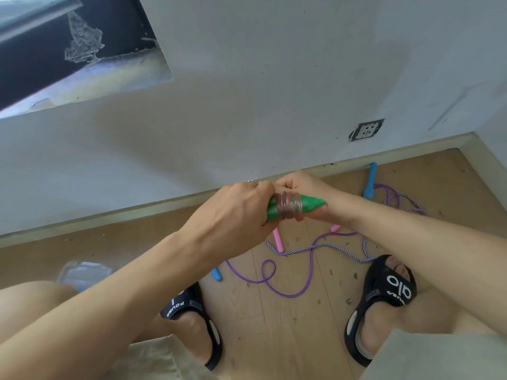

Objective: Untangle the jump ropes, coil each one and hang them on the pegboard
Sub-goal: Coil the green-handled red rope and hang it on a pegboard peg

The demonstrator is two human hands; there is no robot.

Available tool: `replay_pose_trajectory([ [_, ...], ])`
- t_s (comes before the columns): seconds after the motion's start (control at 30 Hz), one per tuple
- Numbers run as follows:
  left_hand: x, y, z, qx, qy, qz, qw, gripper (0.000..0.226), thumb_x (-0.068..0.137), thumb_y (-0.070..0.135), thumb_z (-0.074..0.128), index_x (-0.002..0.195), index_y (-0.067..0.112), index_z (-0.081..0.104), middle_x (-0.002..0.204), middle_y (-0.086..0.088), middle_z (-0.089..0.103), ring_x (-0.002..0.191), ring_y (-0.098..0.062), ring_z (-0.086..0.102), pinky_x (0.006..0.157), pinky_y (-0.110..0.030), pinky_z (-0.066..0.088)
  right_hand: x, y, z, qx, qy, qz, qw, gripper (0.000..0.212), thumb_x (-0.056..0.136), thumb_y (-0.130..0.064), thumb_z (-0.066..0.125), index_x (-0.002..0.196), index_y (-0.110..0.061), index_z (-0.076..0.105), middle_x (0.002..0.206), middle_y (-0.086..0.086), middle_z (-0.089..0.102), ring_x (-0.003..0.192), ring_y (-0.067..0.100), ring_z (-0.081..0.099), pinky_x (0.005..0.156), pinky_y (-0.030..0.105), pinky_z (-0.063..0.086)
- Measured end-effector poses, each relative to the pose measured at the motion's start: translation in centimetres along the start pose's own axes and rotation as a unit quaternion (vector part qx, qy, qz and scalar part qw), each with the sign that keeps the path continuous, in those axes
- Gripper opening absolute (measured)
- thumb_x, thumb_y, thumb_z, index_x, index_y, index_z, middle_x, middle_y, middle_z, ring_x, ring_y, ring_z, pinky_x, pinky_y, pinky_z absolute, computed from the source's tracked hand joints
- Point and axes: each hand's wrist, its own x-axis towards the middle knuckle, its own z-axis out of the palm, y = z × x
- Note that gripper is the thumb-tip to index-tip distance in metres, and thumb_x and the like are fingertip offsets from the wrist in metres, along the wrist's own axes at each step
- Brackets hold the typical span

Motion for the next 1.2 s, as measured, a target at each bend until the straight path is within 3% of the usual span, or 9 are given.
replay_pose_trajectory([
  [0.1,0.6,-1.1,0.0,-0.004,-0.002,-0.070,0.998,0.024,0.085,0.034,0.065,0.083,0.020,0.046,0.064,0.007,0.042,0.063,-0.029,0.049,0.054,-0.032,0.031,-1.0,0.5,2.2,0.065,0.014,0.014,0.998,0.042,0.093,-0.002,0.048,0.055,-0.020,0.049,0.055,-0.003,0.041,0.052,0.011,0.040,0.057,0.025,0.041],
  [0.23,1.6,-3.0,0.3,0.004,-0.025,-0.155,0.988,0.012,0.082,0.020,0.063,0.083,0.015,0.052,0.065,0.001,0.045,0.058,-0.027,0.045,0.047,-0.030,0.029,-2.5,0.2,4.9,0.015,0.106,-0.004,0.994,0.051,0.108,-0.028,0.030,0.070,0.000,0.050,0.059,0.015,0.050,0.058,0.026,0.042,0.060,0.039,0.032],
  [0.3,2.2,-3.6,0.7,0.015,-0.055,-0.189,0.980,0.007,0.080,0.014,0.060,0.084,0.013,0.054,0.070,-0.003,0.049,0.058,-0.025,0.047,0.046,-0.028,0.033,-3.6,0.1,6.1,-0.029,0.139,-0.053,0.988,0.049,0.108,-0.024,0.032,0.065,-0.007,0.048,0.056,0.013,0.049,0.057,0.031,0.044,0.061,0.044,0.032],
  [0.4,2.4,-3.6,1.7,0.056,-0.103,-0.183,0.976,0.008,0.083,0.013,0.060,0.082,0.012,0.052,0.073,-0.006,0.052,0.066,-0.030,0.057,0.052,-0.031,0.042,-4.5,0.2,6.7,-0.105,0.140,-0.109,0.978,0.043,0.104,-0.024,0.042,0.062,-0.027,0.033,0.052,-0.007,0.039,0.054,0.024,0.035,0.056,0.038,0.026],
  [0.6,1.6,-3.1,1.6,0.133,-0.156,-0.155,0.966,0.011,0.089,0.003,0.049,0.088,0.014,0.051,0.080,-0.008,0.052,0.086,-0.035,0.065,0.058,-0.034,0.041,-5.4,-1.3,5.6,-0.272,0.161,-0.234,0.919,0.041,0.095,-0.039,0.052,0.063,-0.023,0.031,0.049,-0.007,0.028,0.050,0.023,0.027,0.046,0.030,0.016],
  [0.7,1.1,-2.3,2.0,0.106,-0.169,-0.117,0.973,0.015,0.092,0.010,0.047,0.089,0.024,0.048,0.092,-0.006,0.062,0.087,-0.030,0.065,0.061,-0.033,0.042,-3.9,-2.5,3.3,-0.235,0.184,-0.225,0.928,0.043,0.095,-0.047,0.049,0.061,-0.021,0.041,0.046,-0.006,0.034,0.051,0.020,0.036,0.048,0.033,0.029],
  [0.83,0.8,-1.3,2.7,0.141,-0.125,-0.038,0.981,0.021,0.097,0.016,0.046,0.116,0.017,0.053,0.093,-0.007,0.063,0.070,-0.028,0.057,0.056,-0.033,0.037,-1.3,-2.6,-0.2,-0.231,0.198,-0.188,0.934,0.054,0.095,-0.052,0.053,0.057,-0.017,0.035,0.048,0.001,0.033,0.052,0.020,0.033,0.053,0.036,0.029],
  [1.07,-0.3,0.0,1.1,0.002,0.000,-0.007,1.000,0.018,0.085,0.023,0.065,0.088,0.018,0.048,0.076,-0.005,0.059,0.061,-0.031,0.046,0.055,-0.032,0.030,0.6,-1.6,-1.7,-0.046,-0.008,-0.095,0.994,0.065,0.096,-0.049,0.058,0.073,0.012,0.051,0.060,0.007,0.033,0.054,0.017,0.030,0.050,0.027,0.024],
  [1.2,-0.2,0.0,0.2,-0.017,0.034,-0.033,0.999,0.023,0.080,0.025,0.070,0.092,0.011,0.056,0.069,0.000,0.054,0.059,-0.029,0.045,0.054,-0.031,0.029,0.9,-1.0,-0.5,0.061,-0.001,-0.037,0.997,0.052,0.101,-0.026,0.054,0.061,0.005,0.050,0.049,0.005,0.048,0.037,0.005,0.043,0.042,0.013,0.036],
])
